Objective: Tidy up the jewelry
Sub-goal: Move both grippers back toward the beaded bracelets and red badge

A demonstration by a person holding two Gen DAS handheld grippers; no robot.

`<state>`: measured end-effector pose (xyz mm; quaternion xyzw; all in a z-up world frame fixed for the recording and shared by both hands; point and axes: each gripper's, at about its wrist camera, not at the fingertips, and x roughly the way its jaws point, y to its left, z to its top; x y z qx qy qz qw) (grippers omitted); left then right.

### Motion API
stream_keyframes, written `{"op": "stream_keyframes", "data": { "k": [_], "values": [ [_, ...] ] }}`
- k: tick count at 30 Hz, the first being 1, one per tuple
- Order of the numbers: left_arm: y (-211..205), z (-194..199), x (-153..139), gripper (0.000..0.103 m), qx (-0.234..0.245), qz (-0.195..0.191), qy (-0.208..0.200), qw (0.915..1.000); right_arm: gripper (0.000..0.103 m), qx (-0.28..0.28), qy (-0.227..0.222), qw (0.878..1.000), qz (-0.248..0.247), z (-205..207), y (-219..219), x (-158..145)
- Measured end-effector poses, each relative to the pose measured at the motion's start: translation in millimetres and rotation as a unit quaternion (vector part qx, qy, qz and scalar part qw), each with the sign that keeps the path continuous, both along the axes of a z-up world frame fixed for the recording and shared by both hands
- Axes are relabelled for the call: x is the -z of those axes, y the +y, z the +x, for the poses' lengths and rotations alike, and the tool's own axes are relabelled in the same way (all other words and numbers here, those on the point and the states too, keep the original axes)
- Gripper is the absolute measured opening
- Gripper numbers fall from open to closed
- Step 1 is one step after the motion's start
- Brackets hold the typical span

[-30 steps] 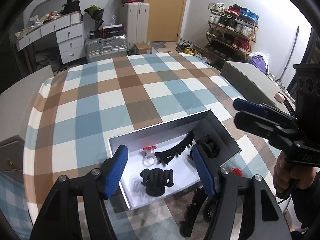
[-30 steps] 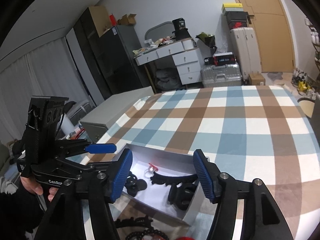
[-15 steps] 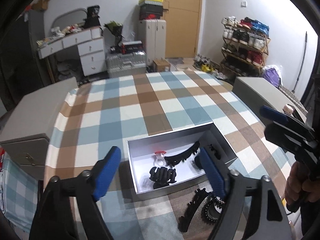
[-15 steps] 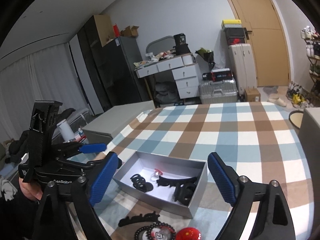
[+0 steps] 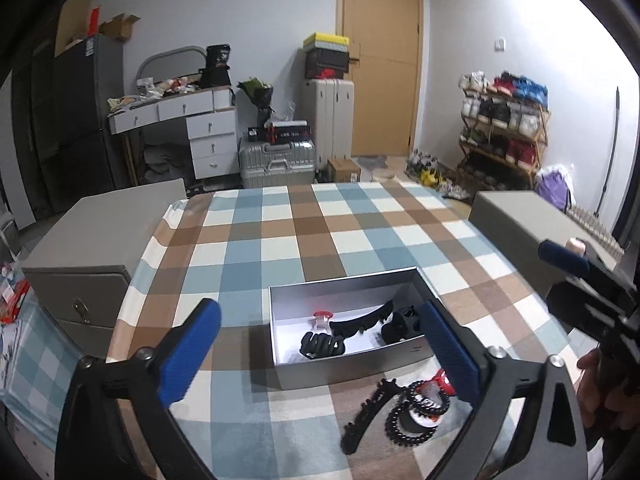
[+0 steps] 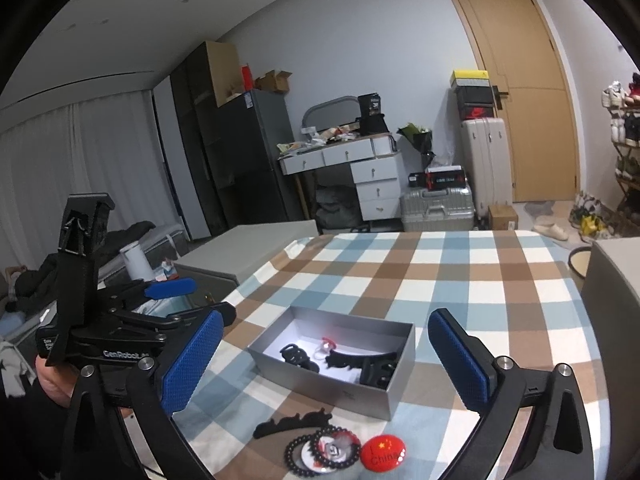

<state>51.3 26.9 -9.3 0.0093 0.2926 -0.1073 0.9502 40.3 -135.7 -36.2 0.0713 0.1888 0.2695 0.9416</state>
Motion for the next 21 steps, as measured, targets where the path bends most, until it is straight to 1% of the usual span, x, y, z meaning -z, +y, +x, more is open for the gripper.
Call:
{"op": "stream_keyframes", "data": {
  "k": [3,8,12,14,17,20,21],
  "values": [
    [0,-9,-1,0.100,-0.006,-0.010,-0.011,0.9999,0.103,0.005,-0.003,1.000,-0.002,-9,-3,2],
    [1,-25,-2,0.101,-0.025,-0.015,-0.040,0.9988,0.103,0.011,-0.006,1.000,-0.009,-26,-9,7],
    [5,-38,4,0.101,-0.060,-0.029,-0.055,0.9963,0.103,0.018,-0.010,1.000,-0.012,-37,-15,13],
    [5,-43,11,0.101,-0.067,-0.030,-0.052,0.9960,0.103,0.021,-0.010,1.000,-0.014,-41,-17,19],
    [4,-49,24,0.101,-0.079,-0.023,-0.044,0.9956,0.103,0.022,0.004,1.000,-0.014,-45,-21,30],
    [5,-52,41,0.101,-0.090,-0.019,-0.025,0.9954,0.103,0.023,0.022,0.999,-0.021,-46,-23,44],
    [6,-51,50,0.101,-0.093,-0.018,-0.013,0.9955,0.103,0.024,0.029,0.999,-0.026,-46,-22,49]
  ]
}}
